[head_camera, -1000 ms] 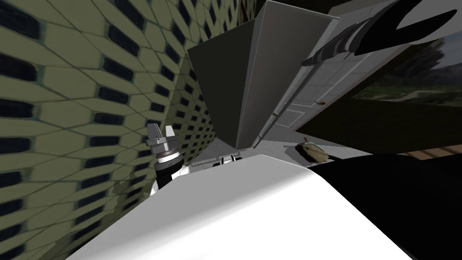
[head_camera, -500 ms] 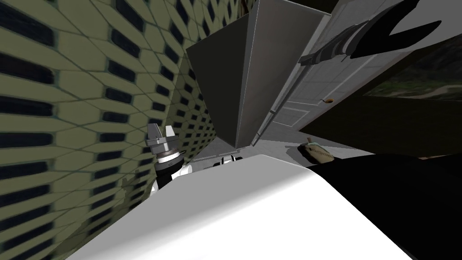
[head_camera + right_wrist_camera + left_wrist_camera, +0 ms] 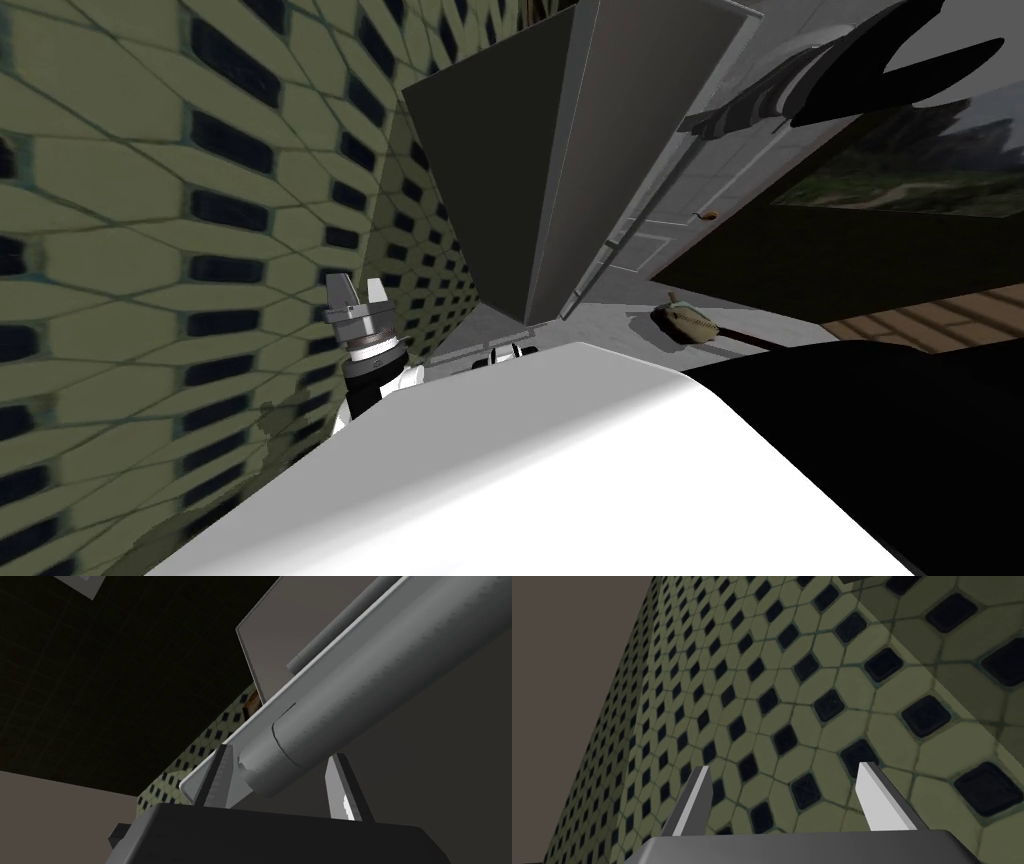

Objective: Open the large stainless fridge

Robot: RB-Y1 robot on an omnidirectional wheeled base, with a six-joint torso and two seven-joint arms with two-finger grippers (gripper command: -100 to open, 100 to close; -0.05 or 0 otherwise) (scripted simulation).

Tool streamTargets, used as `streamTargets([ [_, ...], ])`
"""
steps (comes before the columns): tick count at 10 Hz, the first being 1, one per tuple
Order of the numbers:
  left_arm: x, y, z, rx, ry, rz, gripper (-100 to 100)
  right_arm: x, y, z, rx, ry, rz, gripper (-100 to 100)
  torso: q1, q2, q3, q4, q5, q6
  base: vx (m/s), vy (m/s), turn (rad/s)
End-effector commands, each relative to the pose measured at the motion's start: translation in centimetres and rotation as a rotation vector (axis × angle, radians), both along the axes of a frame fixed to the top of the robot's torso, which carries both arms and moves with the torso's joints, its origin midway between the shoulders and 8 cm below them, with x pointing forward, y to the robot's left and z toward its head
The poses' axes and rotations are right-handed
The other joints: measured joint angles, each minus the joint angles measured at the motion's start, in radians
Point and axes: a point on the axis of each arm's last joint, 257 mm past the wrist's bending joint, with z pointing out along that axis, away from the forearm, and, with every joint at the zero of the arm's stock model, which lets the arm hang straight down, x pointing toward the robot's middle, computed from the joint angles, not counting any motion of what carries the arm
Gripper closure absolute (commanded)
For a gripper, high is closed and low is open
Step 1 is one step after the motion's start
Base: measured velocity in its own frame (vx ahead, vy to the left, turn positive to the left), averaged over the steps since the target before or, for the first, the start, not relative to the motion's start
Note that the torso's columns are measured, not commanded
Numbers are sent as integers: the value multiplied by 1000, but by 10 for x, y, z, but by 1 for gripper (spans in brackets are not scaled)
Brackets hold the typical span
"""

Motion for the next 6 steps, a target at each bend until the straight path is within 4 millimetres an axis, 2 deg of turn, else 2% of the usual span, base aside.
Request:
streamTargets([
  [1,0,0,0,0,0,0,0,-8,-18,-3,4,3,-44,100,-4,-6,-5,0,2,-2,16,188,-195],
  [2,0,0,0,0,0,0,0,-8,-18,-3,4,3,-44,100,-1,-10,-7,0,0,7,19,222,-187],
  [4,0,0,0,0,0,0,0,-16,-33,1,3,-4,-85,100,-5,-9,-8,-1,1,0,-19,182,-128],
  [6,0,0,0,0,0,0,0,-25,-48,5,1,-12,-126,100,-1,-7,-5,1,0,6,16,257,-198],
])
